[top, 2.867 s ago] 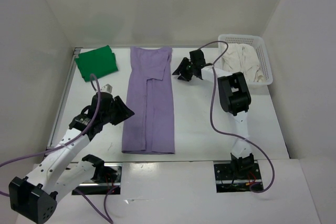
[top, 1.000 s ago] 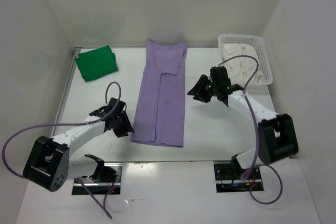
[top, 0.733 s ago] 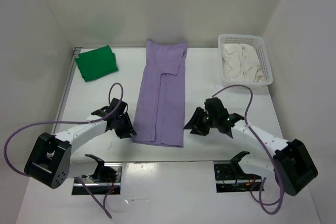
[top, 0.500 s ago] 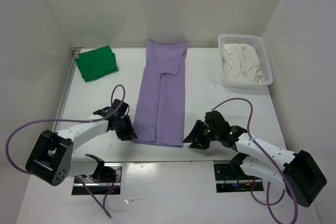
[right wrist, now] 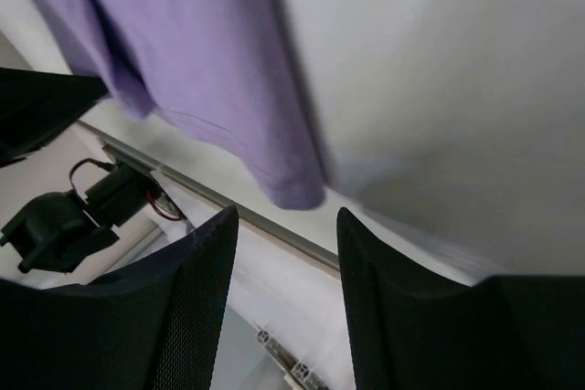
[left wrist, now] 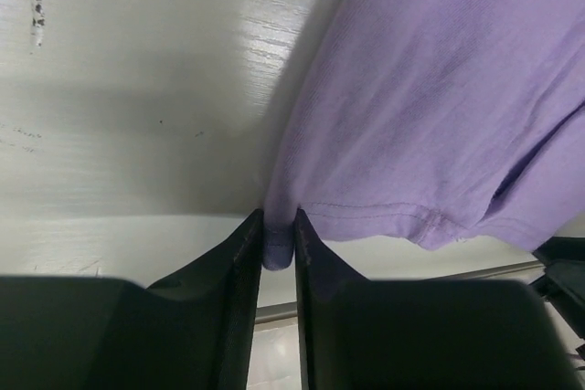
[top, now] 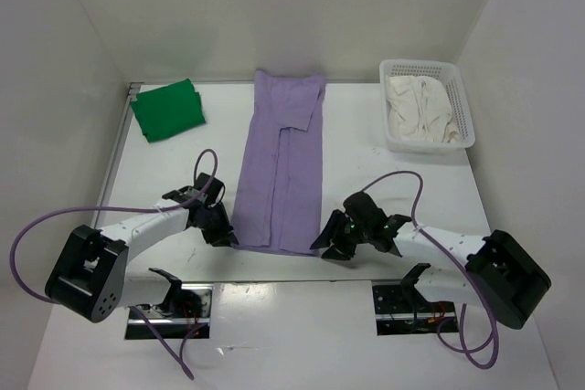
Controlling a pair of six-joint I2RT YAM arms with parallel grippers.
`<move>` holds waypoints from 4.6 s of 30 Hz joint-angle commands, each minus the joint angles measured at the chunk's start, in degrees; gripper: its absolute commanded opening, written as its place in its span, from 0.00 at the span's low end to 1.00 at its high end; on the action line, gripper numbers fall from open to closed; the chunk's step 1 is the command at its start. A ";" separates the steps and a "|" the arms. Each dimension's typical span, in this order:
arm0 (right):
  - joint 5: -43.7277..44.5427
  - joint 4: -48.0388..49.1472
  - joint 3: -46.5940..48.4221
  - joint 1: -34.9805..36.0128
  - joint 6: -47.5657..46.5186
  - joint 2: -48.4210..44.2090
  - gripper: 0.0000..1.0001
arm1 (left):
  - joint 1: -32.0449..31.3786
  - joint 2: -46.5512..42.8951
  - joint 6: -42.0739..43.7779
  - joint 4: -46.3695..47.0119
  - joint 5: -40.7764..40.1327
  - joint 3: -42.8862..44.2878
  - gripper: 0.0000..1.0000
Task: Fold and stack the t-shirts
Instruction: Grab the bottom of the folded rectangular tshirt with both arms, then fold the folded rectangular tshirt in 1/3 of the way
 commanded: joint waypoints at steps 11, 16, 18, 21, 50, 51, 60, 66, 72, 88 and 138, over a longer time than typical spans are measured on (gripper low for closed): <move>3.07 5.41 4.20 0.54 -2.81 7.20 0.39 | -0.24 -2.87 -0.93 -0.40 0.61 -0.24 0.19; 3.77 4.79 4.20 1.32 -2.81 7.72 0.12 | -0.24 -3.40 -0.41 0.12 0.61 -0.24 0.12; 3.25 3.39 4.72 2.20 -2.81 7.72 0.05 | -0.24 -3.40 -0.40 0.12 1.23 -0.24 0.07; 2.46 -1.09 4.73 6.24 -1.33 3.96 0.00 | -0.94 -2.27 0.82 -2.24 4.39 1.34 0.00; 4.13 -16.39 44.08 -23.01 -29.26 23.71 0.00 | 4.86 23.13 8.47 2.32 -4.13 46.42 0.00; 4.13 -16.39 45.15 -23.02 -29.26 25.46 0.00 | 4.86 23.92 8.47 3.11 -4.13 47.13 0.00; 4.13 -15.87 57.98 -26.35 -30.40 37.42 0.00 | 5.38 32.71 9.97 5.22 -6.68 55.04 0.00; 4.13 -15.26 64.32 -26.89 -31.55 45.95 0.00 | 6.44 37.82 11.02 7.41 -7.82 57.68 0.00; 3.51 -12.79 68.35 -28.73 -31.55 51.56 0.00 | 6.97 40.10 11.02 12.68 -8.97 56.81 0.06; 6.50 -14.46 73.19 -28.73 -34.45 46.14 0.35 | 8.02 31.34 12.52 22.00 -9.77 52.43 0.76; 9.39 -9.45 33.82 -15.99 -26.45 24.69 0.30 | 6.26 -0.60 1.88 10.23 -0.97 8.21 0.59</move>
